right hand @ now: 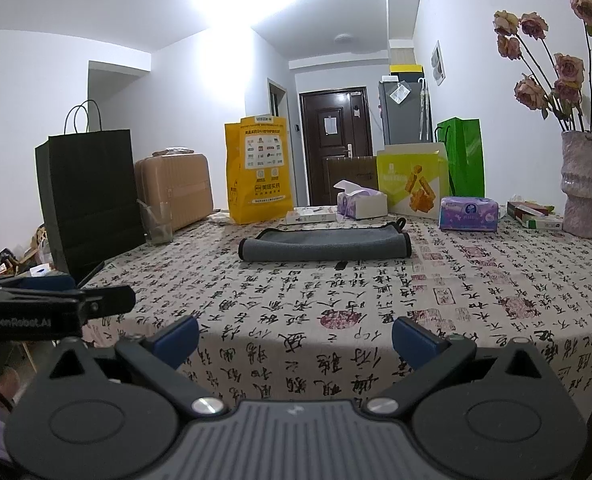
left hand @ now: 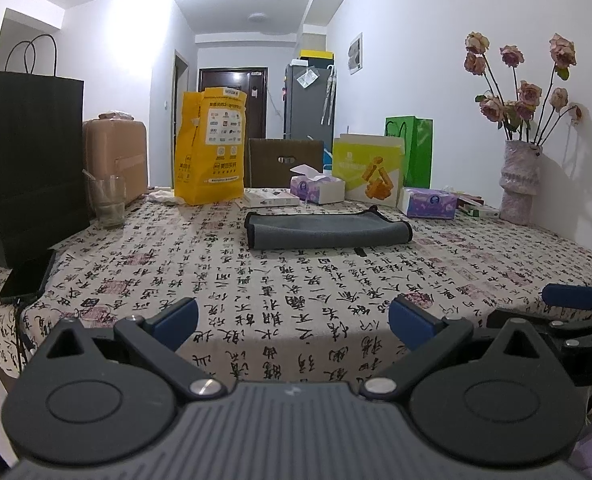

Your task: Fold towel

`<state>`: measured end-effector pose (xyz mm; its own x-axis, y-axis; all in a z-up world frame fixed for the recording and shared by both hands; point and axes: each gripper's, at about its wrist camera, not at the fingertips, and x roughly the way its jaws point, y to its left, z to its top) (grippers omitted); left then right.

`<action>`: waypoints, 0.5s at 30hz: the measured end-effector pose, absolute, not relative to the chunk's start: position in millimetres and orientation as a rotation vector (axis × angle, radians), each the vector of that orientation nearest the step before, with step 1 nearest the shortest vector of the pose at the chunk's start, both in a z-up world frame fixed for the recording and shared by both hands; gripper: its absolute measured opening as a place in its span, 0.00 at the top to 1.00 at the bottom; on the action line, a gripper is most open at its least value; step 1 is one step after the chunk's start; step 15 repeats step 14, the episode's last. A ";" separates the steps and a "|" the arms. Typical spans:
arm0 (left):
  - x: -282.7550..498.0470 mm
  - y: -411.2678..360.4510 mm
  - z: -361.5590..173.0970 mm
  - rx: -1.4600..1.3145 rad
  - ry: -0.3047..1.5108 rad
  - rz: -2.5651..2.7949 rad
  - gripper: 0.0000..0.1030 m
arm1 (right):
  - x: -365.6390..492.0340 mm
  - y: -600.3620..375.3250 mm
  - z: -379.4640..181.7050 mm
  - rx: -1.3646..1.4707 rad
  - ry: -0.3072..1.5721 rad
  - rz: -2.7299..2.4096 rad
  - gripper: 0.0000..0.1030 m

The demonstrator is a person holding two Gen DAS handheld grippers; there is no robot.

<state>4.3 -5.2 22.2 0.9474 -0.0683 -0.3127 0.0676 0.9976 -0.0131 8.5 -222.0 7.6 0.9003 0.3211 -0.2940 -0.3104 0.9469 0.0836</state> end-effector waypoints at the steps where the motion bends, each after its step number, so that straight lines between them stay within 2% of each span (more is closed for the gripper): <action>1: 3.7 -4.9 22.3 0.000 0.316 -0.071 0.00 | 9.2 -222.0 7.1 0.036 0.315 0.326 0.00; 15: 3.6 -4.6 23.1 0.003 0.315 -0.071 0.00 | 9.1 -221.2 5.3 0.034 0.325 0.330 0.00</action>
